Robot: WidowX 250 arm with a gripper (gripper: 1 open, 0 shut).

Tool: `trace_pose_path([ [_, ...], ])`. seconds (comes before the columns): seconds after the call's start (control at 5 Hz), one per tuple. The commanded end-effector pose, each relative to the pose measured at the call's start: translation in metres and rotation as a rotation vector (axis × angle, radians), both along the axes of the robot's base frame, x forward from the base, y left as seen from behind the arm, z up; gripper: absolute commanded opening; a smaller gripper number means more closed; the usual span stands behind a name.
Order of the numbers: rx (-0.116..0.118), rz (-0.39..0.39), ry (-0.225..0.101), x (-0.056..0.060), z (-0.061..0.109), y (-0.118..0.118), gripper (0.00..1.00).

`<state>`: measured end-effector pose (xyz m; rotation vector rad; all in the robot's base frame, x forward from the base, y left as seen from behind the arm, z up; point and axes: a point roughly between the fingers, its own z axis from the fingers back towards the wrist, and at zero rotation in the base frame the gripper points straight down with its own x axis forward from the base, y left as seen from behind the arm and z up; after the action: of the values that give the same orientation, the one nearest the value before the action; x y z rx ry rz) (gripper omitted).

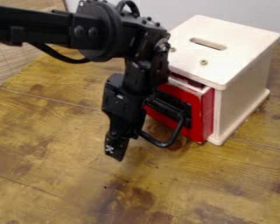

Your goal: Open the drawer

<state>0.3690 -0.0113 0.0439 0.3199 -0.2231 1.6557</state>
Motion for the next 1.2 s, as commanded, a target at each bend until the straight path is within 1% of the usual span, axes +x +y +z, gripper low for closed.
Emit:
trace_pose_path([
  [0.0, 0.07, 0.153, -0.071, -0.001, 0.021, 0.043, 0.0],
  [1.0, 0.102, 0.174, -0.065, -0.016, 0.03, 0.043, 0.0],
])
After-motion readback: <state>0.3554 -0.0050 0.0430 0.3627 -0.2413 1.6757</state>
